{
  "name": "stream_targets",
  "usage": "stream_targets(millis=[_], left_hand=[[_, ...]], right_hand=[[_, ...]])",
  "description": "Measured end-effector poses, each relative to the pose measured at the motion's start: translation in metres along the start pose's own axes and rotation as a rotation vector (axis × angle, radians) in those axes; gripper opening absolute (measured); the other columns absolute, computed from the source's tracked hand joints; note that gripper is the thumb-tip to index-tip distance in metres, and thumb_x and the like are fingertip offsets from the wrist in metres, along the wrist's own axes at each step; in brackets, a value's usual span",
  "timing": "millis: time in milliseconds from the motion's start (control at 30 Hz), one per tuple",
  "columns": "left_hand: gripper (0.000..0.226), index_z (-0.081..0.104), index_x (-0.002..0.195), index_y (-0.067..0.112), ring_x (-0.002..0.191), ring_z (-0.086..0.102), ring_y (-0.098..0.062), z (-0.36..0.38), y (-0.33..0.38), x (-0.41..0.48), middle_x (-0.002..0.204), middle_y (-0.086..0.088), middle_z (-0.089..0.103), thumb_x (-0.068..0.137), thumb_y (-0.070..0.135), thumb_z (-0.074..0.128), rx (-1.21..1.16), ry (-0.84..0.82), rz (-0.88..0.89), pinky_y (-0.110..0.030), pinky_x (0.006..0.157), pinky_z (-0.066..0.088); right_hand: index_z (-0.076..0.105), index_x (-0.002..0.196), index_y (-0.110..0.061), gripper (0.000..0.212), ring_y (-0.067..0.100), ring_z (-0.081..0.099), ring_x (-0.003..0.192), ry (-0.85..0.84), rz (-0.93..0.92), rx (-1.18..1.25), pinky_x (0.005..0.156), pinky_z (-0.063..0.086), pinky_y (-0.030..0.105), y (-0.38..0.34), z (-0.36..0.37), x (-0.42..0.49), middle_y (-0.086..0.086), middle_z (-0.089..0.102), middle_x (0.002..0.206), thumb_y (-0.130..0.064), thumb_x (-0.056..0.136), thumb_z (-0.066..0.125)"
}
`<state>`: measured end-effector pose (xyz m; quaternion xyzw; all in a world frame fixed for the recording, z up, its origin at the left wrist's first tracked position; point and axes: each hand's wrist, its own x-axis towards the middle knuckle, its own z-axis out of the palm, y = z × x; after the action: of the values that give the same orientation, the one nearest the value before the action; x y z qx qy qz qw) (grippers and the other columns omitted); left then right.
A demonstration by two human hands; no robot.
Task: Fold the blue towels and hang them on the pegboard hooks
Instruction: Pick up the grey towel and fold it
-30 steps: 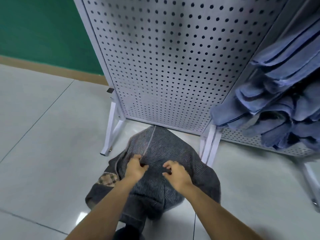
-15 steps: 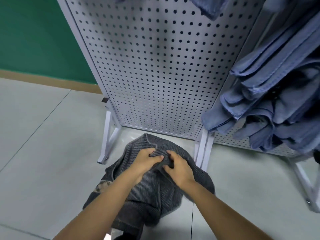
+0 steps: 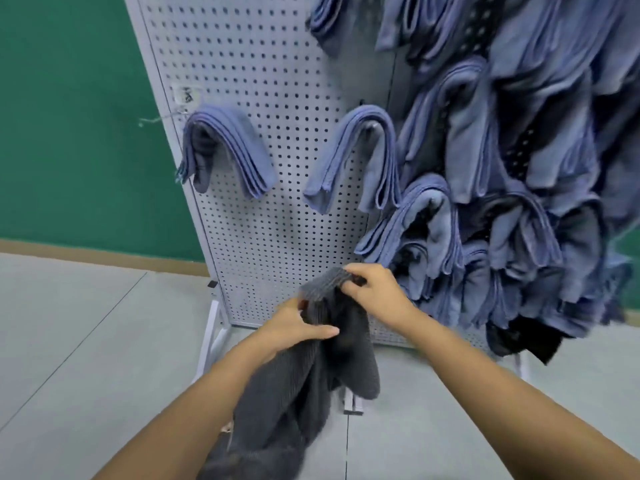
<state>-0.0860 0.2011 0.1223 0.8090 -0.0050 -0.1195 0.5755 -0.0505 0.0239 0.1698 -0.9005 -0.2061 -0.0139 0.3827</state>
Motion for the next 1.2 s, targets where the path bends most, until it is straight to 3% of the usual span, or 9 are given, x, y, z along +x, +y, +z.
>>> stream_targets(millis=[233,333,467,600,700,833,967,1100,1200], left_hand=[[0.052,0.055,0.121,0.014,0.092,0.065,-0.007,0.041,0.093,-0.037,0.112,0.003,0.067,0.077,0.031,0.079,0.047,-0.026,0.076,-0.018,0.075,0.053],[0.041,0.053,0.12,0.007,0.084,0.066,-0.014,0.053,0.13,-0.053,0.104,-0.005,0.067,0.086,0.022,0.07,-0.155,0.093,0.026,-0.021,0.063,0.055],[0.051,0.049,0.125,0.002,0.096,0.067,-0.031,0.061,0.165,-0.073,0.113,-0.017,0.065,0.083,0.021,0.071,-0.539,0.169,-0.072,-0.042,0.076,0.057],[0.033,0.057,0.12,0.0,0.09,0.067,-0.029,0.071,0.18,-0.088,0.106,-0.017,0.069,0.092,0.017,0.06,-0.789,0.101,-0.07,-0.037,0.067,0.054],[0.033,0.06,0.119,-0.004,0.096,0.066,-0.031,0.083,0.176,-0.091,0.108,-0.017,0.069,0.095,0.018,0.056,-0.844,0.041,-0.055,-0.041,0.082,0.053],[0.03,0.062,0.117,-0.002,0.102,0.066,-0.032,0.102,0.168,-0.09,0.112,-0.018,0.069,0.095,0.019,0.055,-0.75,-0.016,-0.082,-0.041,0.081,0.053],[0.026,0.064,0.114,0.003,0.099,0.067,-0.027,0.103,0.167,-0.082,0.111,-0.012,0.07,0.094,0.02,0.058,-0.592,0.071,-0.033,-0.037,0.08,0.053],[0.074,0.054,0.128,0.008,0.104,0.066,-0.024,0.103,0.159,-0.074,0.118,-0.005,0.068,0.068,0.041,0.083,-0.442,0.007,0.001,-0.039,0.088,0.054],[0.036,0.066,0.109,0.012,0.095,0.069,-0.015,0.122,0.158,-0.078,0.1,-0.001,0.074,0.076,0.017,0.078,-0.269,-0.131,0.099,-0.027,0.081,0.055]], right_hand=[[0.066,0.098,0.006,0.02,0.027,0.049,0.06,0.255,-0.047,0.229,0.059,0.038,0.035,-0.089,-0.113,-0.026,0.018,0.058,0.073,-0.01,0.093,0.057],[0.065,0.102,0.002,0.016,0.019,0.056,0.066,0.274,0.002,0.408,0.065,0.05,0.033,-0.109,-0.141,-0.043,0.01,0.06,0.079,-0.008,0.094,0.056],[0.062,0.112,-0.008,0.018,0.017,0.065,0.082,0.303,0.027,0.457,0.077,0.055,0.029,-0.093,-0.157,-0.078,0.011,0.066,0.101,-0.012,0.095,0.057],[0.062,0.104,-0.02,0.011,0.02,0.061,0.095,0.35,0.118,0.411,0.086,0.049,0.035,-0.049,-0.161,-0.122,0.006,0.066,0.106,-0.022,0.095,0.057],[0.055,0.126,-0.024,0.041,0.012,0.054,0.116,0.136,0.222,0.445,0.093,0.044,0.029,-0.021,-0.156,-0.147,-0.006,0.058,0.123,-0.042,0.09,0.06],[0.064,0.117,-0.015,0.039,0.013,0.064,0.106,-0.005,0.209,0.378,0.096,0.05,0.038,-0.009,-0.144,-0.158,0.0,0.068,0.115,-0.038,0.085,0.068],[0.067,0.1,0.0,0.036,0.026,0.068,0.086,0.114,0.189,0.291,0.081,0.053,0.042,-0.01,-0.158,-0.15,0.017,0.07,0.097,-0.034,0.086,0.069],[0.064,0.092,-0.001,0.029,0.029,0.064,0.085,0.287,0.233,0.613,0.079,0.05,0.042,-0.01,-0.169,-0.139,0.022,0.068,0.093,-0.029,0.088,0.066],[0.058,0.086,-0.009,0.012,0.011,0.062,0.067,0.201,0.231,0.872,0.069,0.054,0.025,-0.017,-0.163,-0.131,0.001,0.067,0.077,-0.018,0.095,0.057]])
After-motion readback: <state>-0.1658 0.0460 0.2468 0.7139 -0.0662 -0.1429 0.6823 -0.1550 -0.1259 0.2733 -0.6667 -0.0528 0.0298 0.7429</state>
